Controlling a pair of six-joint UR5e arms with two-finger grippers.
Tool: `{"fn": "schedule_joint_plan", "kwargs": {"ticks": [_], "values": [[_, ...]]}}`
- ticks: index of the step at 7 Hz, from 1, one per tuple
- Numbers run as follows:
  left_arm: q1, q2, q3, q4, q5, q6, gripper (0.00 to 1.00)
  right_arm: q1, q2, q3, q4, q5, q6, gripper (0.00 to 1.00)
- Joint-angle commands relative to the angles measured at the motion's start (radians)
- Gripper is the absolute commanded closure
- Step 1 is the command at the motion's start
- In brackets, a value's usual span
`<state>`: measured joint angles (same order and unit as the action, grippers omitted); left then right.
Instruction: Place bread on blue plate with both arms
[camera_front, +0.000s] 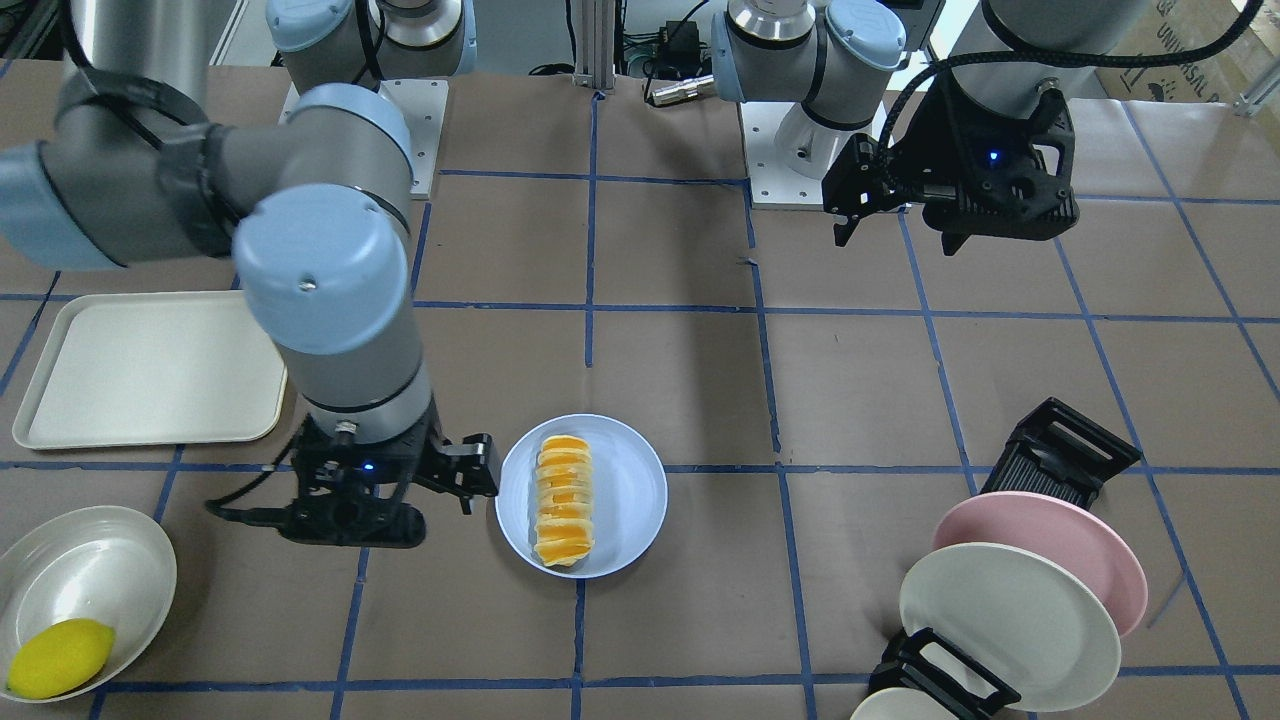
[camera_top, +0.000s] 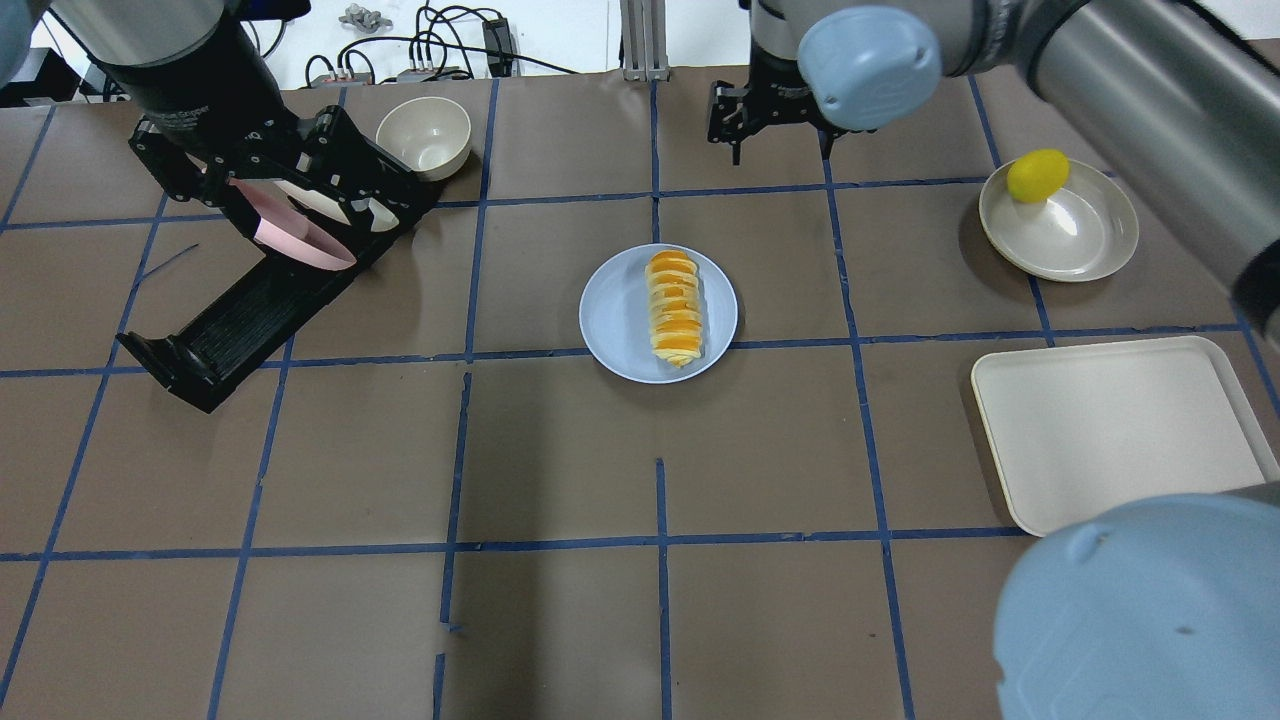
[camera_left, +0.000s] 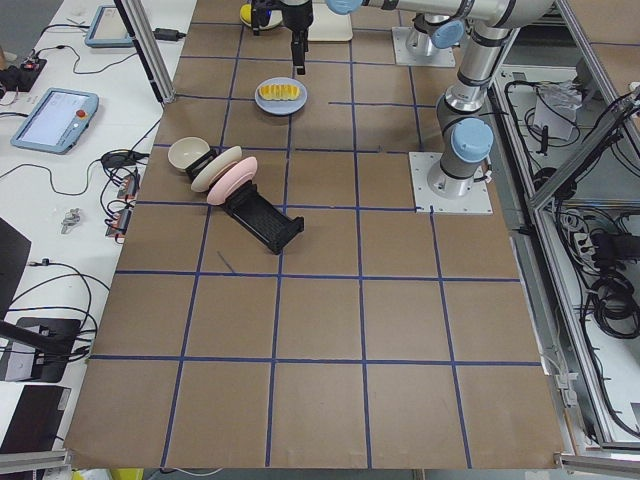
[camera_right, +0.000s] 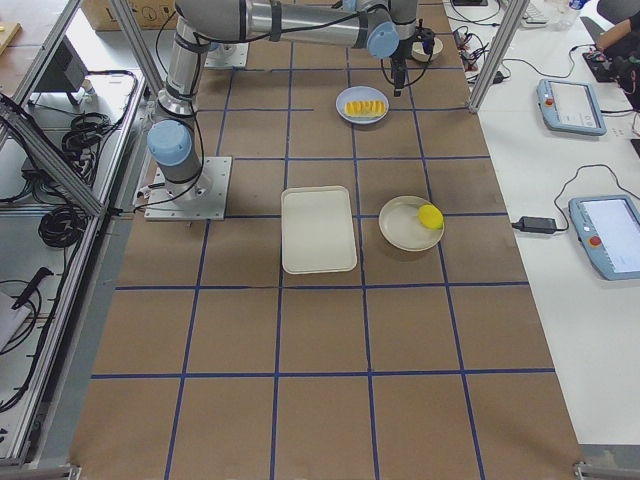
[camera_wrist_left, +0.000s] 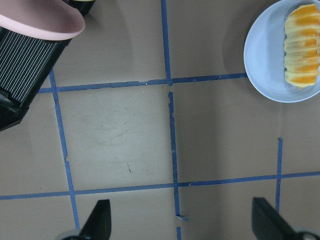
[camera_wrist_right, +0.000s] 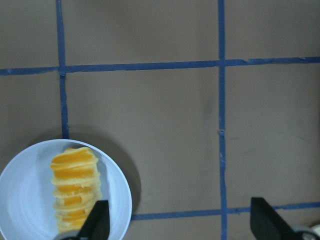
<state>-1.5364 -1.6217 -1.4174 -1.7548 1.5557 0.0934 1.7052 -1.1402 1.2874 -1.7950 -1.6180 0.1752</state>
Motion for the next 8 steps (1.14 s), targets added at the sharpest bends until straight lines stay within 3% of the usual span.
{"fn": "schedule_joint_plan", "kwargs": {"ticks": [1, 5, 8], "values": [[-0.001, -0.001, 0.000, 0.000, 0.000, -0.004, 0.00, -0.102, -0.116, -0.008, 0.170, 0.030, -0.105, 0.00], [-0.001, 0.000, 0.000, 0.000, 0.000, -0.006, 0.00, -0.150, -0.251, 0.015, 0.399, 0.036, -0.158, 0.00], [-0.001, -0.001, -0.002, 0.000, 0.000, -0.007, 0.00, -0.148, -0.321, 0.125, 0.385, 0.038, -0.181, 0.02]]}}
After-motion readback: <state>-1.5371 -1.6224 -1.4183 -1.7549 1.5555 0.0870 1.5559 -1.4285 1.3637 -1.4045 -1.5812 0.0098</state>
